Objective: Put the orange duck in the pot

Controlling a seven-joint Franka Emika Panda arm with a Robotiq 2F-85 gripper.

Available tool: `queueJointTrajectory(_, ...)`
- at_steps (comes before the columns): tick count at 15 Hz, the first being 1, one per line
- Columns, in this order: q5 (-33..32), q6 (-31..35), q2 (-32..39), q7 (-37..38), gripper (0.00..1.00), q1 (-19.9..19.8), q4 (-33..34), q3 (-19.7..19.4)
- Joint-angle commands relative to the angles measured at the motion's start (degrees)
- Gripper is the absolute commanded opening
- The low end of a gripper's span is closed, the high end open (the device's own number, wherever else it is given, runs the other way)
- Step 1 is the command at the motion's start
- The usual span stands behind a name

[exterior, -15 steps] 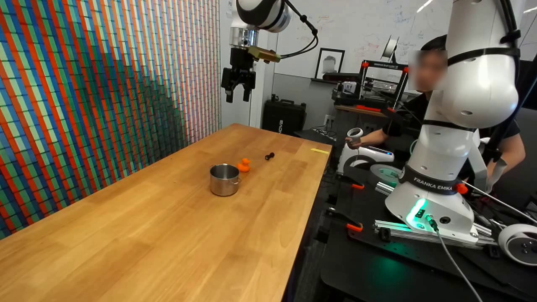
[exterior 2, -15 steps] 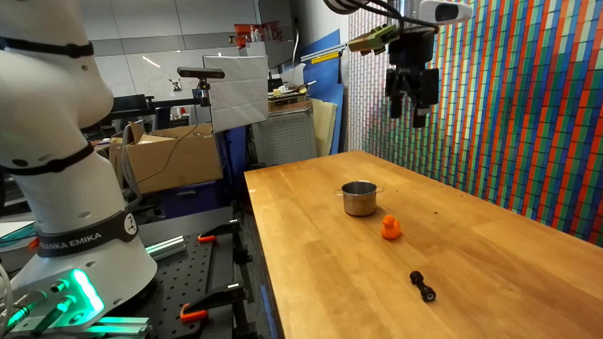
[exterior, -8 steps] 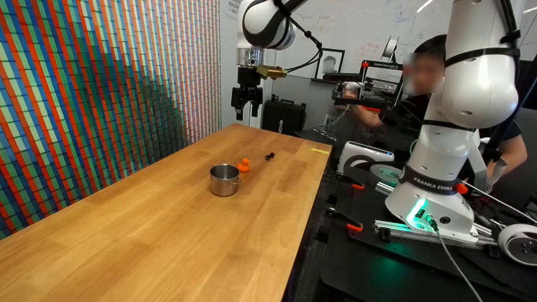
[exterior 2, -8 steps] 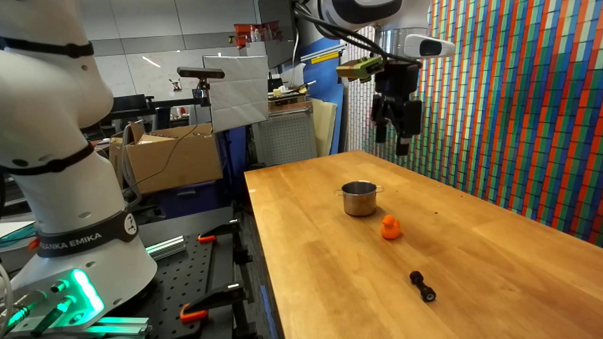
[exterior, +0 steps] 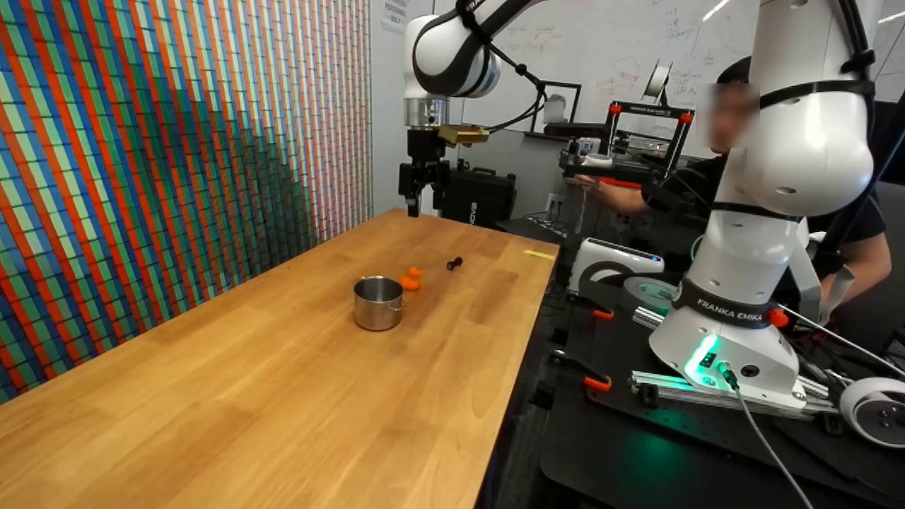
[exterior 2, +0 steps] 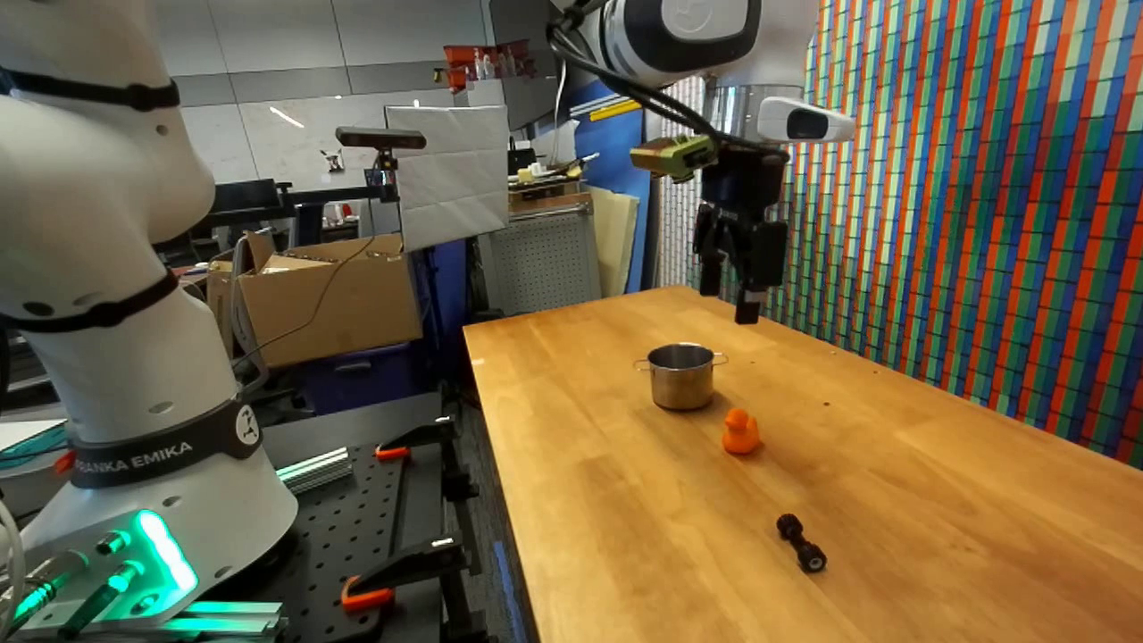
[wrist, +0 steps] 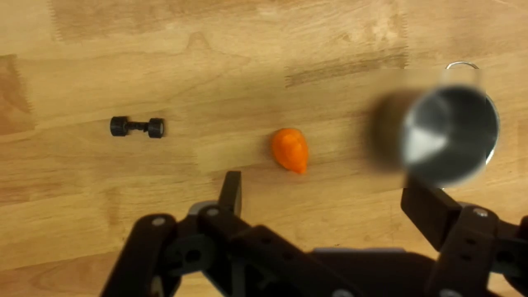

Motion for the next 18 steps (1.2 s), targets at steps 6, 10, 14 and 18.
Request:
queueJointTrajectory(6, -4.8, 15.1, 4.3, 1.7, 1.0, 0.5, -6.8, -1.2)
queueJointTrajectory(10, -4.1, 22.8, 7.7, 3.3, 1.0, 1.3, -8.6, -0.9)
queueJointTrajectory(14, -3.2, 26.1, 12.1, 5.7, 1.0, 2.6, -7.3, -0.4)
queueJointTrajectory(18, -3.2, 28.9, 16.4, 8.5, 1.0, 4.6, -5.2, -0.6)
